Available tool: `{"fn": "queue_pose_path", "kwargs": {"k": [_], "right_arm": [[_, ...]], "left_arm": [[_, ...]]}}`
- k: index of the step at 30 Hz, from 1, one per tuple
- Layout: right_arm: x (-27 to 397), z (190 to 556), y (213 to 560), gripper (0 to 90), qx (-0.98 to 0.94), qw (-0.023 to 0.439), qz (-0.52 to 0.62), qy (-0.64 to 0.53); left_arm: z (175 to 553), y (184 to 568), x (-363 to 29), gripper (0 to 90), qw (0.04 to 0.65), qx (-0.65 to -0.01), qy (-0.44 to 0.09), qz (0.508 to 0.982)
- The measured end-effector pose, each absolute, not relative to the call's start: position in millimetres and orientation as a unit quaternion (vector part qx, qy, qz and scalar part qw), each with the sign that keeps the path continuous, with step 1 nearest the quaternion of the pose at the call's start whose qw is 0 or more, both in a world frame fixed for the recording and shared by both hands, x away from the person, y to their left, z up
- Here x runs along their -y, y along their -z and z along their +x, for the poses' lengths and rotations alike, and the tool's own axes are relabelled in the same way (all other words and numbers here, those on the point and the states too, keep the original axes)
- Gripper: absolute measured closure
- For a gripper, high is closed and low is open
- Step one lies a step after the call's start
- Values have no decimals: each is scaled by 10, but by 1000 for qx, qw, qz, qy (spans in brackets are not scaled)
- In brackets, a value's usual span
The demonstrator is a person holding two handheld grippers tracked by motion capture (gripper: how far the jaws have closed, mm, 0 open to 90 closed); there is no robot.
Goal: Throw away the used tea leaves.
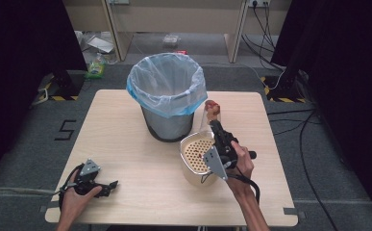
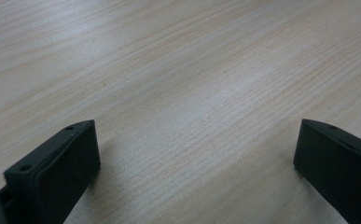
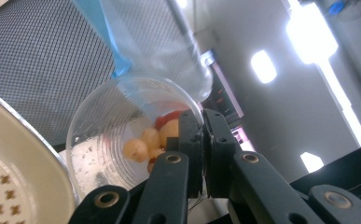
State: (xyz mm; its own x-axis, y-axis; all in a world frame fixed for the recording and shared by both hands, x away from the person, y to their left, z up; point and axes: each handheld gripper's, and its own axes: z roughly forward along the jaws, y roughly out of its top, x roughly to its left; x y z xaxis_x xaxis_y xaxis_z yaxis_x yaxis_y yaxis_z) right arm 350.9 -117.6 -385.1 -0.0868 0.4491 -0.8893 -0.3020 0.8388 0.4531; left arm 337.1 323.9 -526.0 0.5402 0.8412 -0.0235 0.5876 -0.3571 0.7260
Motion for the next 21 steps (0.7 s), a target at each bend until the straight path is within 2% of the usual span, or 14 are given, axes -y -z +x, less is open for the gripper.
{"fn": "queue_pose_path", "kwargs": {"k": [1,4,15,21], "right_arm": [[1127,3453,3880,879,-676,687,38,-263],[1125,3478,3914,878,-683,682,47,-258],[1106,3399,3942,879,-651,716,17,-251],[1049,3413,4059,879,-661,715,7,-228]], "left_arm": [[3371,5260,-3239,0,352,-444,-180,804],[3372,5260,-3240,0,352,-444,-180,804],[3371,5261,-3240,0,352,-444,-180,804],[3371,5261,-3239,0,352,-444,-180,804]]}}
